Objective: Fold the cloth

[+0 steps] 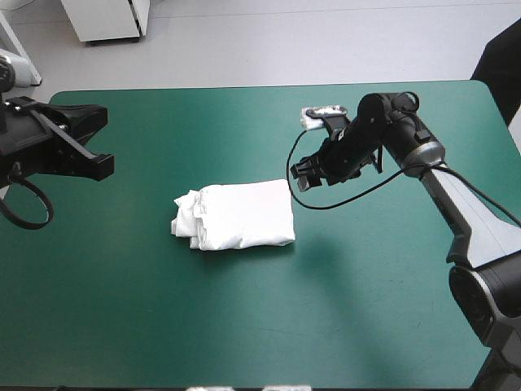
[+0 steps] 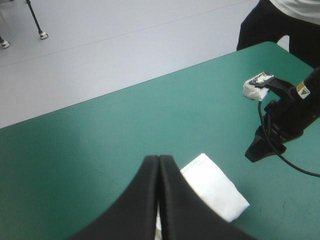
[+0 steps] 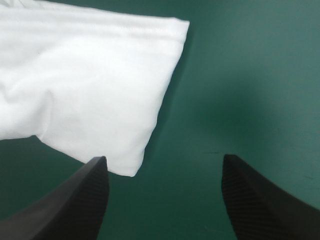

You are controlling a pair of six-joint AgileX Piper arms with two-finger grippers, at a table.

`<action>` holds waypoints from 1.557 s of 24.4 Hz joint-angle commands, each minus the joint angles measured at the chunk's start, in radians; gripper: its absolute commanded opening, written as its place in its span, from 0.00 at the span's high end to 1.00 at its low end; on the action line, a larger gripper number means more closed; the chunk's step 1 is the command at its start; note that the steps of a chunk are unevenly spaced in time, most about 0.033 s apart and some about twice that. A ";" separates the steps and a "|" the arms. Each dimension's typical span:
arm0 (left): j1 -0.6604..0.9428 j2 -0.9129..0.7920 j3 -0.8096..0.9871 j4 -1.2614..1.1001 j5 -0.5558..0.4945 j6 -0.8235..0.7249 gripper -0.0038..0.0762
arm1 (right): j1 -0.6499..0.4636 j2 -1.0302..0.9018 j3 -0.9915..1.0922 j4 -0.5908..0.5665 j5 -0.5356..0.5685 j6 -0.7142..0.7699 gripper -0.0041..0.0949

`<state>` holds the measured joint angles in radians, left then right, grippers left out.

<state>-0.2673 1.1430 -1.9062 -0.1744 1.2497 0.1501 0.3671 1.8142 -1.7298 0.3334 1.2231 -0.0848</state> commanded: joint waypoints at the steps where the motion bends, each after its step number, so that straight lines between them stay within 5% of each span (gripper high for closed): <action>1: 0.003 -0.002 0.004 -0.020 0.020 -0.002 0.96 | -0.007 -0.035 0.059 0.100 -0.120 -0.066 0.33; 11: 0.003 0.049 0.004 -0.050 0.004 -0.002 0.96 | -0.006 0.173 0.078 0.332 -0.194 -0.234 0.33; 18: 0.003 0.062 0.004 -0.078 0.005 -0.002 0.96 | 0.013 0.216 0.078 0.368 -0.194 -0.280 0.37; 21: 0.003 0.062 0.004 -0.081 0.008 -0.002 0.96 | 0.040 0.227 0.078 0.370 -0.205 -0.295 0.49; 26: 0.003 0.062 0.004 -0.107 0.032 -0.002 0.96 | 0.062 0.233 0.078 0.348 -0.229 -0.323 0.95; 29: 0.003 0.060 0.004 -0.119 0.038 -0.002 0.96 | 0.052 0.231 0.078 0.336 -0.262 -0.304 0.97; 31: 0.003 0.058 0.004 -0.121 0.038 -0.002 0.96 | 0.032 0.221 0.078 0.288 -0.272 -0.261 0.97; 38: 0.003 0.058 0.004 -0.129 0.038 -0.002 0.96 | -0.113 0.142 0.080 -0.150 -0.141 -0.110 0.97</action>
<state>-0.2673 1.2199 -1.8860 -0.2731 1.2497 0.1501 0.3089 2.0293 -1.6304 0.3630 1.0360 -0.2208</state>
